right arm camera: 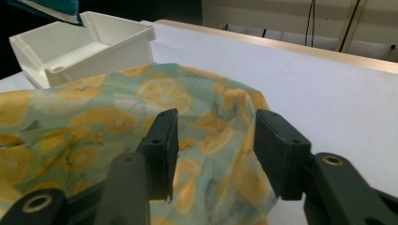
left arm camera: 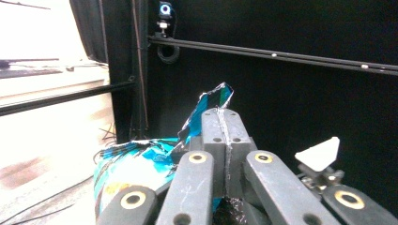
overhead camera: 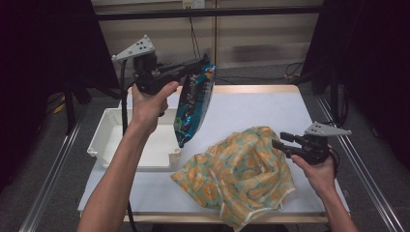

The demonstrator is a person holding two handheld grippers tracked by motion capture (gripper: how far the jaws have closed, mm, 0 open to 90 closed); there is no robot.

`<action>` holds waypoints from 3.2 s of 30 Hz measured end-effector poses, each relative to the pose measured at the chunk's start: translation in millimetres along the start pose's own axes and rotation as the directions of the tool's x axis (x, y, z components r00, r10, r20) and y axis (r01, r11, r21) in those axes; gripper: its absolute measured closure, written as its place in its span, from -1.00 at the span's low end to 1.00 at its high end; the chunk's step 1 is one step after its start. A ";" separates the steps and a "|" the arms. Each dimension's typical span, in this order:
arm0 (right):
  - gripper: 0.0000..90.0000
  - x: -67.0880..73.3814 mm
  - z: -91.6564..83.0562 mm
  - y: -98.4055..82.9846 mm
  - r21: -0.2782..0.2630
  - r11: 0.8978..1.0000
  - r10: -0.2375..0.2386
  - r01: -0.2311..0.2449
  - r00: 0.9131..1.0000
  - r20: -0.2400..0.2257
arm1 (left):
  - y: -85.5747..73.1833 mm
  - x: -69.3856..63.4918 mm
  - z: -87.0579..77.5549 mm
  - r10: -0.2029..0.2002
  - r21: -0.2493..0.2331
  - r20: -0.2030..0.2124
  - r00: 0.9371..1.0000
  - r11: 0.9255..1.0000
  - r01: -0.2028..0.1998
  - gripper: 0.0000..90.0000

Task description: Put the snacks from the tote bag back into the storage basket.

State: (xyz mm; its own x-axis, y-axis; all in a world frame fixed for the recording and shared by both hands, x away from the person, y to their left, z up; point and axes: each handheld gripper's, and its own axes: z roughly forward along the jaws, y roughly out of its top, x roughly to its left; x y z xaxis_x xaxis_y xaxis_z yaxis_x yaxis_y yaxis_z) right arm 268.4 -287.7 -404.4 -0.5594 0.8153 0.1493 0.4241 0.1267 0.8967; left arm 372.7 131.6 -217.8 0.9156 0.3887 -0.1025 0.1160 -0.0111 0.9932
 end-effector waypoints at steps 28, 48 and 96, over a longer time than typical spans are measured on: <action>-0.31 42.9 -54.0 -62.9 0.008 1.000 0.030 -0.031 0.999 0.033 | -29.7 66.1 -70.0 -0.053 0.032 -0.237 0.970 0.998 0.062 1.00; -0.43 42.7 -58.5 -81.3 0.001 0.998 0.058 -0.058 0.998 0.022 | -71.1 109.2 -78.4 -0.106 0.052 -0.385 0.917 0.989 0.136 1.00; -0.43 38.1 -59.7 -83.3 -0.011 0.998 0.067 -0.066 0.997 0.042 | -140.6 123.3 8.5 -0.071 0.176 -0.352 0.933 0.974 0.141 0.98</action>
State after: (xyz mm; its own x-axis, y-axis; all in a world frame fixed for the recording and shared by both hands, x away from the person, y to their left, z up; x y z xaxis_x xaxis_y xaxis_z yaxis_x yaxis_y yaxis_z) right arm 169.3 -300.9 -448.6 -0.4996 0.8450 0.1910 0.4526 0.0666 0.8892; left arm 472.5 173.2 -370.6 0.7110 0.6877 -0.1470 0.3094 -0.1182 0.9435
